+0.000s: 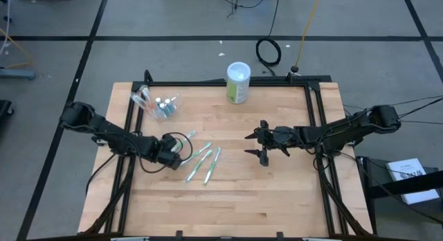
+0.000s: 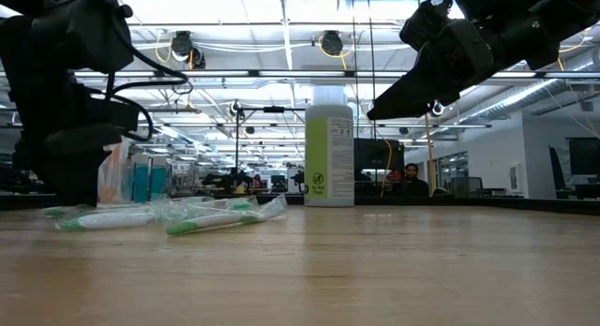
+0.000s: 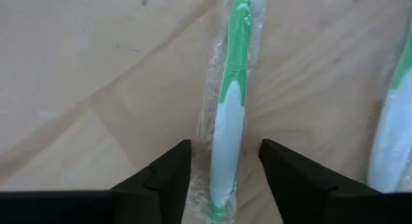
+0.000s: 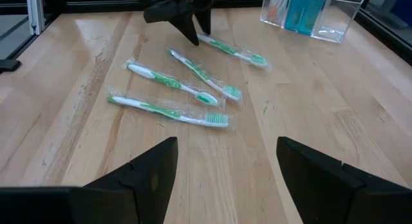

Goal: Pick & Place toothbrushing station
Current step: Put the green toothbrush into the right section of the transparent organizer

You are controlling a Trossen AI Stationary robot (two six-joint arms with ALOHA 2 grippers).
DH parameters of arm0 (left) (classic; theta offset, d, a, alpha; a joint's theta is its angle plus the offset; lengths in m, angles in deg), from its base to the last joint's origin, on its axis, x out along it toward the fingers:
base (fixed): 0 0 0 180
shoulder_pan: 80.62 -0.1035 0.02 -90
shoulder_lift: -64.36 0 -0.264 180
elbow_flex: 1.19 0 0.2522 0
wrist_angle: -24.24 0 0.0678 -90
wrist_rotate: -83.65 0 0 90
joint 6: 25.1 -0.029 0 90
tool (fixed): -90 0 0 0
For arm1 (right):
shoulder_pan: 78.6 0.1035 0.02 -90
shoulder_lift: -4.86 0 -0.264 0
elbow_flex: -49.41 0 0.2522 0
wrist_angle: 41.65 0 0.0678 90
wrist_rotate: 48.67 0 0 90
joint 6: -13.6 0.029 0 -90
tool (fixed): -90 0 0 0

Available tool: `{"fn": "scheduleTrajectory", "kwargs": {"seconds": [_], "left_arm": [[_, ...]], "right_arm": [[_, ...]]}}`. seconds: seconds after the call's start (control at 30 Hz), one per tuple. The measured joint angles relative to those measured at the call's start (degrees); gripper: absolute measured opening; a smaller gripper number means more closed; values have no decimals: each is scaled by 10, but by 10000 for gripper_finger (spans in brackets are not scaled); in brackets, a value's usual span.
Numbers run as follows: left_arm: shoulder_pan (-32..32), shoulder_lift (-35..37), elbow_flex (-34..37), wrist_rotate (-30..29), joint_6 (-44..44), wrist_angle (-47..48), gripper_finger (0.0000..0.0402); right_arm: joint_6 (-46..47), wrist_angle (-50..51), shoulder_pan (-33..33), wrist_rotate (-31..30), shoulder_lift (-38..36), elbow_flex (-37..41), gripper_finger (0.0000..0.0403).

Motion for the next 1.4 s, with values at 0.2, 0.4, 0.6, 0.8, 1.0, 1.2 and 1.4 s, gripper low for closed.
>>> {"fn": "scheduleTrajectory", "kwargs": {"seconds": [0.2, 0.4, 0.6, 0.8, 1.0, 1.2, 1.4], "left_arm": [[0, 0, 0, 5, 5, -19, 109], [-2, 0, 0, -16, 4, -31, 43], [-4, 0, 0, 6, 18, -43, 54], [-4, 0, -1, 27, 63, -35, 139], [-26, 12, -23, 63, 9, -31, 211], [-58, 30, -85, 7, -69, -19, 229], [-112, 30, -118, -30, -124, -18, 229]], "right_arm": [[1, 0, 0, 0, 0, 0, 256], [2, 0, 0, 0, 0, 0, 256], [2, 0, 0, 0, 0, 0, 256], [2, 0, 0, 0, 0, 0, 256], [2, -4, 0, 0, 0, 0, 256], [2, -9, 0, -1, 0, 0, 256], [2, -9, 0, -1, 0, 0, 256]]}}
